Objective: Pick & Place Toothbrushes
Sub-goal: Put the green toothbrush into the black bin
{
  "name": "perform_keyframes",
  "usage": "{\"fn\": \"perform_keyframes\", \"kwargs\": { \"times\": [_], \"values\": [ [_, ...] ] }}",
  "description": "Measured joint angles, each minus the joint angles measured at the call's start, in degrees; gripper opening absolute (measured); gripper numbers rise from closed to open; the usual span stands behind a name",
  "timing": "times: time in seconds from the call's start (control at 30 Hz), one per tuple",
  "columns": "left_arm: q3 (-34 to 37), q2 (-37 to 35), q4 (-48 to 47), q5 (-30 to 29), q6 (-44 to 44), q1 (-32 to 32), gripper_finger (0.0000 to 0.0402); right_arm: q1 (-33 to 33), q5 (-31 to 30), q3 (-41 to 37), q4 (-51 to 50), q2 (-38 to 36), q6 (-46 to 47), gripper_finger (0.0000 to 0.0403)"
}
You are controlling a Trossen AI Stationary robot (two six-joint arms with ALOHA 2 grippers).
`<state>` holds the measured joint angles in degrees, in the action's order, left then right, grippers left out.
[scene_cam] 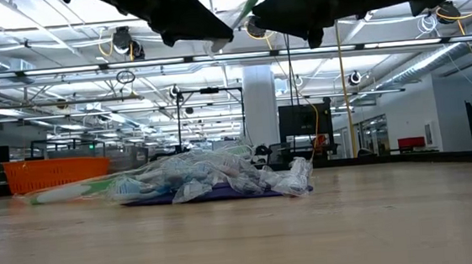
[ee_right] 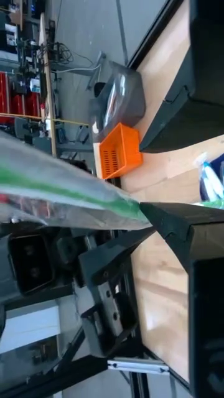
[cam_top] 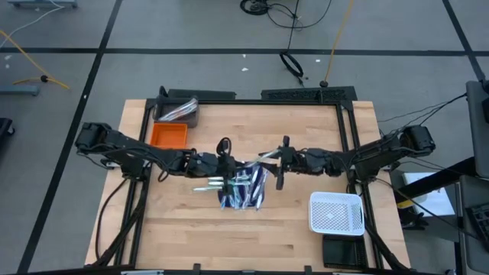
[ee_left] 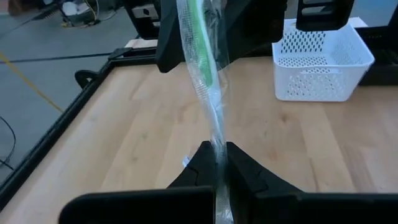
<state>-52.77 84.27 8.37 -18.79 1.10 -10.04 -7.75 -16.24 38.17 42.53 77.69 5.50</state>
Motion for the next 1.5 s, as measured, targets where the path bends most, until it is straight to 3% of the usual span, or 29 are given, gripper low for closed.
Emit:
{"fn": "perform_keyframes", "kwargs": {
  "times": [0.2,0.73,0.83,0.97,1.2,1.33,1.5],
  "values": [
    [0.0,0.0,0.0,-3.1,1.6,0.0,0.0003,-0.2,3.4,0.0,-0.3,0.0,0.9,0.013],
    [0.0,0.0,0.6,-2.2,0.0,-0.3,0.0003,-0.1,2.9,0.0,5.0,0.0,-0.9,0.0129],
    [0.0,0.8,1.4,-2.2,-0.6,-0.2,0.0009,-0.1,2.8,0.0,5.6,0.0,-2.0,0.0101],
    [0.0,1.8,1.9,-2.2,-1.7,-0.1,0.0027,-0.3,3.3,0.1,6.0,0.0,-4.8,0.0021],
    [0.0,1.8,0.9,-2.5,-1.4,0.2,0.0053,-2.1,2.5,0.1,4.2,0.0,-4.9,0.0019],
    [0.0,-0.1,-0.4,-2.2,-0.2,-0.4,0.0077,-3.7,2.0,0.1,1.1,-1.9,-4.8,0.0016],
    [0.0,-3.1,-4.9,-2.1,0.1,-1.9,0.0102,-8.0,-0.3,0.1,-13.5,-8.2,-1.2,0.0016]
  ]
}}
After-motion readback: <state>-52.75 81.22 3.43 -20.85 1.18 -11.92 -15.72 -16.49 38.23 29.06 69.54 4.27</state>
